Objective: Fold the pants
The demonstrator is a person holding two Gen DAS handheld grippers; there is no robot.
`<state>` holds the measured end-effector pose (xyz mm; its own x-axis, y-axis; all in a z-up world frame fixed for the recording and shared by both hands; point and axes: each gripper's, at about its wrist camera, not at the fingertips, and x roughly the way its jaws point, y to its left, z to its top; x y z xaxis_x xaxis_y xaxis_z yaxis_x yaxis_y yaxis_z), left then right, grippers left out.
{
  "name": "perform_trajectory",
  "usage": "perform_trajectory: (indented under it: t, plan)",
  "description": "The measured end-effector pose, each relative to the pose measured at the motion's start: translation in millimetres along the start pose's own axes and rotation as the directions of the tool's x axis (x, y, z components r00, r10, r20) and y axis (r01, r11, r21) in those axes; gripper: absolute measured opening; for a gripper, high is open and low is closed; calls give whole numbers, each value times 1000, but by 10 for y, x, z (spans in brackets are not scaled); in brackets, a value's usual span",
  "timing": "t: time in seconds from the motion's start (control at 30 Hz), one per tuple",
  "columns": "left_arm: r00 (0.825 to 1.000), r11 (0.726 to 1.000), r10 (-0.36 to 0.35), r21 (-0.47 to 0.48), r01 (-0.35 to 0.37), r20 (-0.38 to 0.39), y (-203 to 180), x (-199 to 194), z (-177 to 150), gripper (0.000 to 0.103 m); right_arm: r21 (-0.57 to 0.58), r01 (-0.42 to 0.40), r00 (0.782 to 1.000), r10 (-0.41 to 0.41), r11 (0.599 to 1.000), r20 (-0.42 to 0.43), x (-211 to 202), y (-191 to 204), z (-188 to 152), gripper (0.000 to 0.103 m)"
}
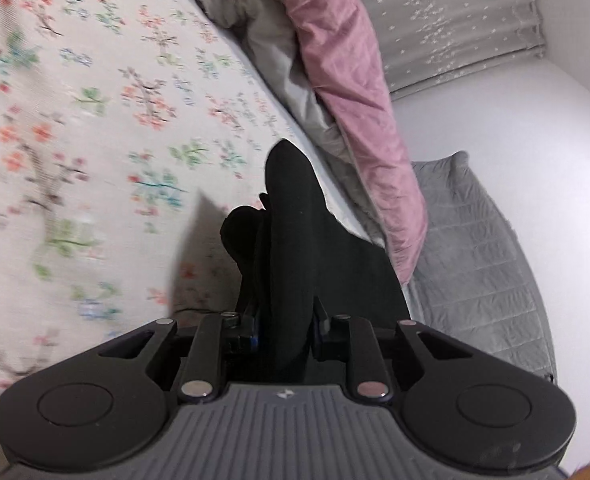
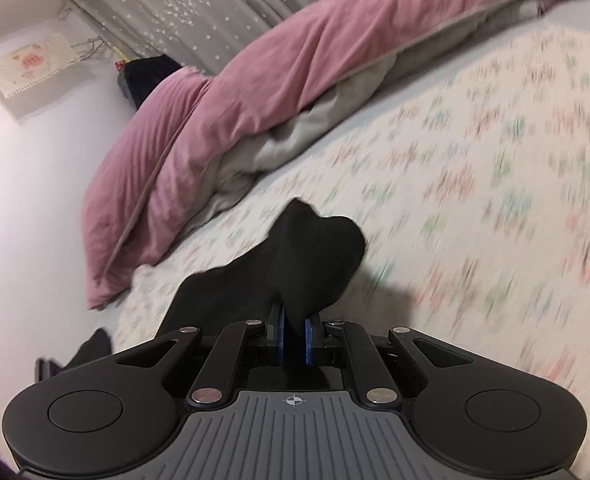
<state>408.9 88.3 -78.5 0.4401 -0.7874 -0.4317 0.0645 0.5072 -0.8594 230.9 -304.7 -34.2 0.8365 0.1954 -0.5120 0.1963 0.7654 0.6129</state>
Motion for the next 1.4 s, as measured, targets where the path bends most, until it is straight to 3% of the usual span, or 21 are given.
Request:
perform_trajectory:
  t: [0.07, 0.13, 0.2, 0.23, 0.3, 0.47, 0.53, 0.6, 0.63, 0.77, 0.83, 0.97, 1.07, 1.1, 1.2, 1.3, 1.4]
  plan:
    - [999, 1000, 13, 27, -14, 31, -7, 27, -28, 46, -10, 6, 1000, -6, 1000, 7, 63, -69, 148, 9]
    - [994, 992, 87, 91, -92, 61, -17, 71, -42, 46, -13, 3, 1000, -3, 1000, 5, 165, -143, 204, 9]
    - [982, 965, 173, 187, -185, 77, -50, 148, -79, 49, -18, 19, 1000, -19, 1000, -16, 345, -180, 219, 10]
    - [979, 955, 183, 223, -198, 86, -62, 150, -97, 54, -28, 41, 999, -41, 999, -28, 450, -192, 201, 11]
    - [968, 927, 226, 281, -247, 108, -123, 149, -110, 66, -65, 122, 992, -124, 990, -24, 573, -198, 105, 18]
    - [939, 876, 305, 341, -342, 158, -294, 81, -122, 72, -74, 185, 983, -186, 980, 3, 473, -268, 1, 39]
    - [910, 823, 359, 389, -413, 207, -416, 1, -180, 73, -81, 199, 980, -198, 977, 18, 354, -240, 19, 46]
    - [878, 748, 400, 459, -479, 263, -576, -85, -306, 73, -92, 217, 976, -214, 972, 36, 194, -192, 11, 56]
    - [874, 732, 399, 478, -485, 276, -644, -117, -362, 73, -106, 227, 974, -224, 968, 43, 114, -148, -7, 58]
    - [885, 726, 369, 506, -465, 284, -834, -301, -682, 75, -206, 264, 964, -258, 942, 58, -117, 59, -189, 62]
    - [886, 700, 381, 544, -464, 265, -899, -296, -865, 75, -268, 264, 964, -264, 927, 37, -179, 170, -340, 63]
    - [851, 629, 458, 582, -515, 258, -855, -193, -1154, 75, -356, 259, 960, -281, 898, -10, -254, 327, -637, 63]
    - [838, 588, 469, 609, -532, 280, -849, -244, -1294, 75, -356, 278, 949, -312, 892, -40, -303, 303, -825, 64]
    - [834, 584, 480, 611, -535, 272, -856, -254, -1325, 75, -350, 284, 945, -322, 893, -52, -326, 269, -878, 64]
    - [830, 604, 517, 598, -527, 209, -830, -278, -1413, 75, -291, 280, 949, -310, 915, -62, -477, 135, -1005, 69]
    - [823, 610, 533, 584, -536, 198, -847, -386, -1535, 76, -260, 270, 953, -296, 927, -68, -647, 76, -1076, 71]
    - [809, 608, 557, 570, -553, 190, -910, -497, -1622, 86, -276, 277, 947, -309, 920, -82, -803, 113, -1121, 73]
